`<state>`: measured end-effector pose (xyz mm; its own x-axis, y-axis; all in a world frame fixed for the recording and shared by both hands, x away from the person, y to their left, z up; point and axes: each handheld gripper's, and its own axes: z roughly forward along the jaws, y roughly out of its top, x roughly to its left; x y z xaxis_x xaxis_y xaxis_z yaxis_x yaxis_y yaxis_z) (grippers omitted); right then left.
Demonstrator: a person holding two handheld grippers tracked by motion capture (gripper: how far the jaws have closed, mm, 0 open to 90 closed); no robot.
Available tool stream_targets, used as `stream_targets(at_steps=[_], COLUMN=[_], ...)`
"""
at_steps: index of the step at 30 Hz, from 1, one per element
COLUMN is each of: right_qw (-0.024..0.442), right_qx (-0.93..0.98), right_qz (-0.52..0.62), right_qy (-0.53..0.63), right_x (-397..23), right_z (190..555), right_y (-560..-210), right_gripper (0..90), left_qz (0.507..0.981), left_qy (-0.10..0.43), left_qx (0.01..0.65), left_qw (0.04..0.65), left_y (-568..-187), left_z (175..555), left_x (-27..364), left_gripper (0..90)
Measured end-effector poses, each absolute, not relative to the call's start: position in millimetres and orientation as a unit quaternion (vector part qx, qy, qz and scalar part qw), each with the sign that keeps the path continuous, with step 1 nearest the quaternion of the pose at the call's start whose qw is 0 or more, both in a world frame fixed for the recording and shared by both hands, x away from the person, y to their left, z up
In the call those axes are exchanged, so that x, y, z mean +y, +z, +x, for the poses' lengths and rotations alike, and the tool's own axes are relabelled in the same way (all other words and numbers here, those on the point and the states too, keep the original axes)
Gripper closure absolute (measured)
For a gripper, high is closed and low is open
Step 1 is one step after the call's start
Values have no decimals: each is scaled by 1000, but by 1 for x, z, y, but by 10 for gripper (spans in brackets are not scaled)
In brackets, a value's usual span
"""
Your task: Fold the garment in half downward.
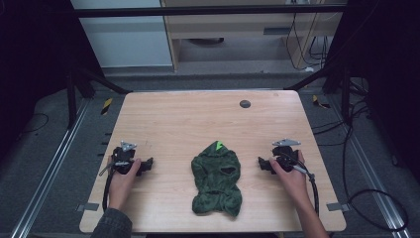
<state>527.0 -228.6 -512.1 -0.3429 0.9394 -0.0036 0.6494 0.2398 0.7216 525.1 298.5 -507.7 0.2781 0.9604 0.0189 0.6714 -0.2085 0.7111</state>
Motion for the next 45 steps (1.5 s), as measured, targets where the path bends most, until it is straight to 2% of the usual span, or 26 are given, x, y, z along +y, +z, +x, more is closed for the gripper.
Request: stream_targets(at_steps=[10,12,17,18,21,22,26,30,32,34,35,38,42,45], right_qw=[226,222,210,197,190,182,163,158,149,145,140,130,126,117], right_qx=[756,760,769,776,781,787,805,813,817,819,822,825,831,837], right_qz=[521,515,504,494,488,474,450,436,420,415,406,398,387,384], right_qy=[324,329,332,339,341,350,350,354,366,369,374,381,379,371], right_x=[-228,-225,-218,-215,-211,-206,-193,-185,-179,-177,-173,-166,-157,-144], right_z=[525,523,521,519,518,516,515,517,521,523,526,531,535,543], right_y=[-512,-509,-506,-503,-499,-494,-486,-478,-470,-467,-464,-461,-459,-462], right_gripper=[31,128,192,235,275,333,404,472,557,587,645,711,727,697], left_qz=[756,767,774,778,793,795,810,819,826,838,844,849,853,862], left_qy=[228,221,210,204,191,184,168,153,150,147,140,136,119,123], left_qx=[534,522,504,495,471,468,448,436,425,409,400,390,378,365], left_qw=[302,302,320,329,335,340,340,341,338,331,330,329,340,328], left_y=[-505,-503,-497,-494,-488,-485,-475,-468,-464,-461,-460,-458,-452,-451], left_z=[523,521,517,516,515,515,523,530,533,536,539,541,545,552], left_x=[290,283,272,267,255,252,238,227,218,210,201,192,176,162], left_gripper=[30,44,53,53,58,67,101,138,177,208,236,284,348,362])
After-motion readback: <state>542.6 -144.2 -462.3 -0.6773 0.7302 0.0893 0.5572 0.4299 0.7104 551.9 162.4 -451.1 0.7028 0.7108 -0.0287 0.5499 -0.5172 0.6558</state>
